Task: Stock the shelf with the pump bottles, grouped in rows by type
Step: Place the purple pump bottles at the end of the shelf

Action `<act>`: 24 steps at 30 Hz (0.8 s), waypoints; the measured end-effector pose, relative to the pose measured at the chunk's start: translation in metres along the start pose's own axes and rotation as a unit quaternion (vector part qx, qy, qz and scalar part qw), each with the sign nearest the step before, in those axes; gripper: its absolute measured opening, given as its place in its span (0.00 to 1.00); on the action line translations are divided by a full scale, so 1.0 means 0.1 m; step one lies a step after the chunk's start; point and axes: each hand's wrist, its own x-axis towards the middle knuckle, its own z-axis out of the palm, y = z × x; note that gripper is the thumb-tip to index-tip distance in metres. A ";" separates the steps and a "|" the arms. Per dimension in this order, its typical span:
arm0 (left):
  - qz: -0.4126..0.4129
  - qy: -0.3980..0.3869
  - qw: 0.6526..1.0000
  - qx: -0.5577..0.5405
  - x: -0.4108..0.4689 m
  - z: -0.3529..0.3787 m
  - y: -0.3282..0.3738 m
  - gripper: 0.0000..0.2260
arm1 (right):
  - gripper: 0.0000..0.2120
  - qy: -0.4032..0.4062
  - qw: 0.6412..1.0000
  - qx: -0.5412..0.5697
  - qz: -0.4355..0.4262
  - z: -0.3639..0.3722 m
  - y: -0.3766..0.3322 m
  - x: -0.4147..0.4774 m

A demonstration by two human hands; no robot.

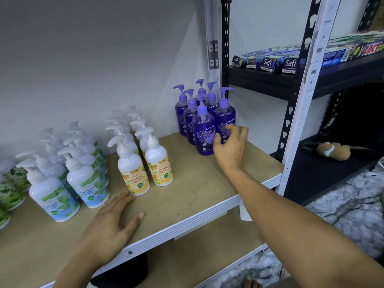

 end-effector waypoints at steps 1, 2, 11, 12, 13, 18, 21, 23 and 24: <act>-0.002 -0.001 1.000 -0.001 0.00 0.00 0.00 0.39 | 0.21 0.025 1.000 -0.005 0.002 -0.04 0.03 0.05; -0.002 0.000 1.000 -0.004 0.00 0.00 -0.01 0.39 | 0.24 0.026 0.999 -0.002 0.020 -0.07 0.08 0.10; 0.003 0.008 1.000 -0.008 -0.01 0.01 0.00 0.34 | 0.37 -0.105 0.985 0.081 0.112 0.01 0.30 0.34; 0.003 0.010 1.000 -0.008 -0.01 0.01 0.01 0.33 | 0.36 -0.102 0.985 0.081 0.111 0.02 0.31 0.34; 0.001 0.012 1.000 -0.008 -0.02 0.01 0.02 0.33 | 0.36 -0.101 0.986 0.081 0.108 0.01 0.31 0.34; -0.001 0.010 1.000 -0.006 -0.03 -0.01 0.03 0.33 | 0.38 -0.116 0.983 0.075 0.124 -0.01 0.29 0.30; 0.001 0.007 1.000 -0.007 -0.02 0.00 0.02 0.34 | 0.33 -0.135 0.984 -0.013 0.114 -0.09 0.22 0.14; -0.001 0.007 1.000 -0.003 -0.01 0.00 0.02 0.36 | 0.27 -0.177 0.971 -0.141 0.075 -0.19 0.14 -0.03; -0.005 0.006 1.000 0.000 -0.01 0.00 0.02 0.37 | 0.25 -0.206 0.955 -0.210 0.049 -0.25 0.10 -0.12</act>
